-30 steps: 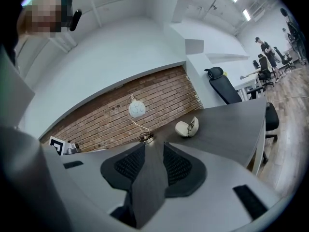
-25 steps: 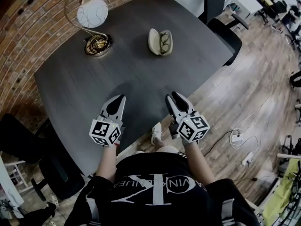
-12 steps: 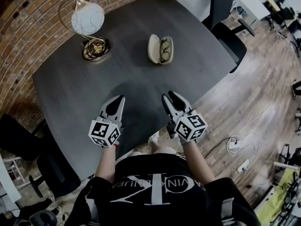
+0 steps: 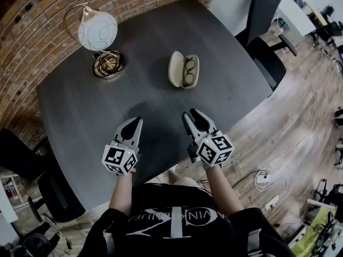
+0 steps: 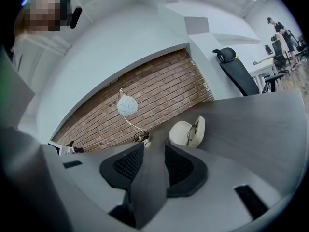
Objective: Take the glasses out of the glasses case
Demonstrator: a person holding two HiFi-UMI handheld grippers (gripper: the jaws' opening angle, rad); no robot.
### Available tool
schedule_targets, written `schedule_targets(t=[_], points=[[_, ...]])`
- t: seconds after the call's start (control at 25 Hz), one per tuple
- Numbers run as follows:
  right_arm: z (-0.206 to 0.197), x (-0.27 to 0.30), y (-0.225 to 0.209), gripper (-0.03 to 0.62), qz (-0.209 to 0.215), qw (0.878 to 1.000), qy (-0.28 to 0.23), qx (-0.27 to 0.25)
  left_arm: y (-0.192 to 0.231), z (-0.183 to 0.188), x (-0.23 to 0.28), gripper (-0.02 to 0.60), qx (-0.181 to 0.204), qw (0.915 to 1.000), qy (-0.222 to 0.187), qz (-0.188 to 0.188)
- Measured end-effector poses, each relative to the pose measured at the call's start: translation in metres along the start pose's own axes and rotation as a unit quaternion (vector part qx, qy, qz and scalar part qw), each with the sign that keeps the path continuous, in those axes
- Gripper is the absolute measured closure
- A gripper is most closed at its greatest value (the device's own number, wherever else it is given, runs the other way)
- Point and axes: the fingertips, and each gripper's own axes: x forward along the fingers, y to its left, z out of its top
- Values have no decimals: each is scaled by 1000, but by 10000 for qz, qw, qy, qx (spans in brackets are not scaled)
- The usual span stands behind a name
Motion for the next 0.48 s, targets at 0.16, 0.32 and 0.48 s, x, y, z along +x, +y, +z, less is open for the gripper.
schedule_targets(t=[0.16,0.32,0.48], points=[[11,21,-13,471,-69,10000,-1,44,-2,-4,13,564,85,9999,135,-37],[20,42,-25,470,-213,9997,11,70,1,0,25,563,105,9999,43,-99],[34,65,-38,470,-364,9993,60,15,5,0,41,565,97,9997,69,-226]])
